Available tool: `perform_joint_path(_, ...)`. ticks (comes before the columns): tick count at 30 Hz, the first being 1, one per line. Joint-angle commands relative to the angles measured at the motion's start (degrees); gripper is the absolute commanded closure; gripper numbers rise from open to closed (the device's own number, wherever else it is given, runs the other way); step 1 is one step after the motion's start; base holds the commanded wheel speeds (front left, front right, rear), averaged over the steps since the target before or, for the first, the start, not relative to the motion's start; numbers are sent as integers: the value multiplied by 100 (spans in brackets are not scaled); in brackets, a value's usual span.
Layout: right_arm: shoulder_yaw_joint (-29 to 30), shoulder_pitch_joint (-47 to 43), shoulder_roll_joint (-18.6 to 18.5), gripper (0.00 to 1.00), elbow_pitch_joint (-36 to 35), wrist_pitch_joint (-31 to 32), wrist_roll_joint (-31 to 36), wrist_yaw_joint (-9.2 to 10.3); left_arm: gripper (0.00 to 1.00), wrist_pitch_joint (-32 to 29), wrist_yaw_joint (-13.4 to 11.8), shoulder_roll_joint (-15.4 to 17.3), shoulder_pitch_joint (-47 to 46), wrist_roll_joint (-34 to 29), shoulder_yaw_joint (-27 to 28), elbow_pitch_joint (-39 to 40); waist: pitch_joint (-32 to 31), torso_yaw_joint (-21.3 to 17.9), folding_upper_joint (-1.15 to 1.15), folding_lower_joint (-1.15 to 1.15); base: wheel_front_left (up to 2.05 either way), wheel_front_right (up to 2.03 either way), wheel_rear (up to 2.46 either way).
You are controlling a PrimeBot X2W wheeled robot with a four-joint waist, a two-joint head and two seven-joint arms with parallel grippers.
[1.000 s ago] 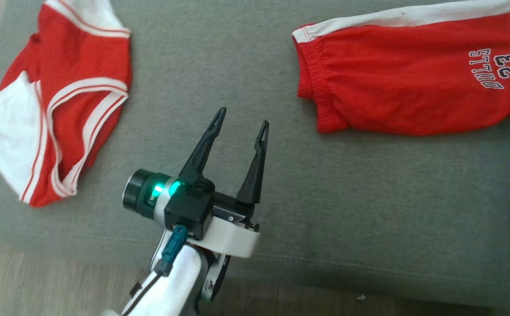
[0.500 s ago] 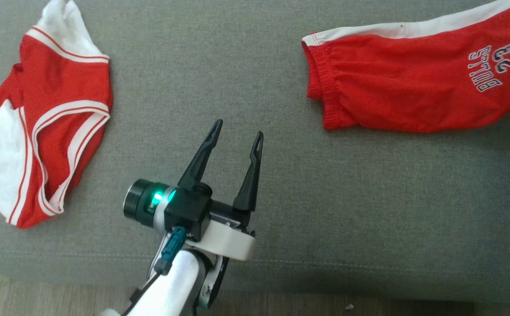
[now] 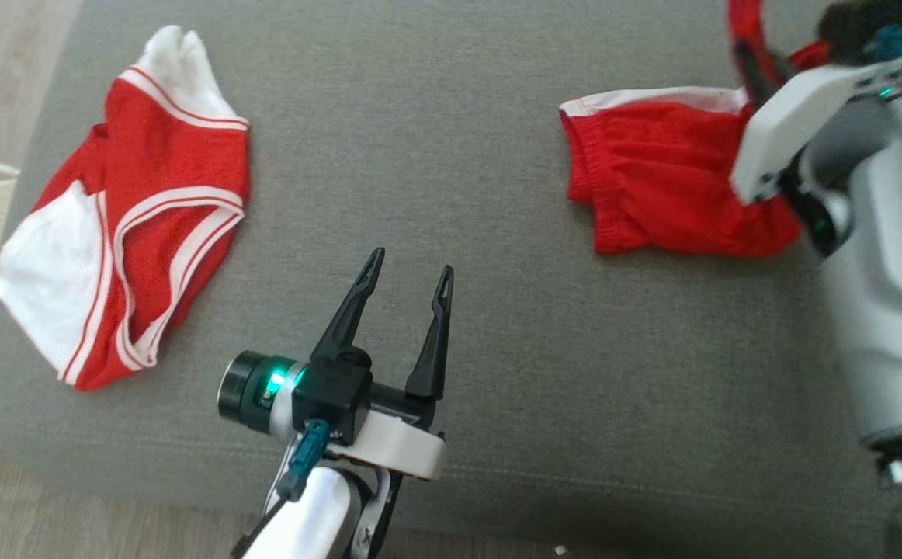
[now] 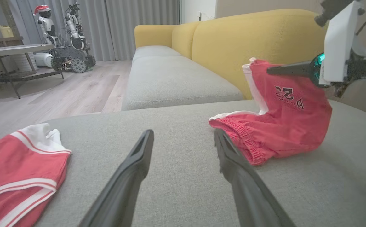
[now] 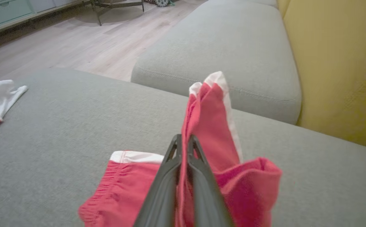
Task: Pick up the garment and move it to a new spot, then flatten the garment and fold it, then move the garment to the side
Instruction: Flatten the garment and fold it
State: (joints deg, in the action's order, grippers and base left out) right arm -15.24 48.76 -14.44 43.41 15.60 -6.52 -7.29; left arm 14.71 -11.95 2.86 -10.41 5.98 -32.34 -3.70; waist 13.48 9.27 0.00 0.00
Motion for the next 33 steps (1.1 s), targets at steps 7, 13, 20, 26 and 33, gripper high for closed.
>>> perform_joint_path(7, -100, -235, 704, 100, -283, 105, 130, -20, 0, 29, -35, 2, -7, 132, 153, 30, -58, 226, 0, 0, 0, 0, 0)
perform_joint_path(13, -213, -352, 1006, 11, -211, -10, 324, -20, 0, 29, -27, 2, -29, 326, 87, -119, -53, 308, 0, 0, 0, 0, 0)
perform_joint_path(20, -24, -505, 1137, 0, -674, -542, 34, -20, 0, 29, -42, 2, -58, 446, 63, -325, -101, 257, 0, 0, 0, 0, 0)
perform_joint_path(26, 481, -706, 685, 0, -1515, -817, -32, -20, 0, 29, -46, 2, -29, 382, 147, -232, -204, 95, 0, 0, 0, 0, 0)
perform_joint_path(33, 244, -986, -443, 100, -1244, -891, -211, -20, 0, 29, 11, 2, -8, 332, 174, -103, -149, 153, 0, 0, 0, 0, 0)
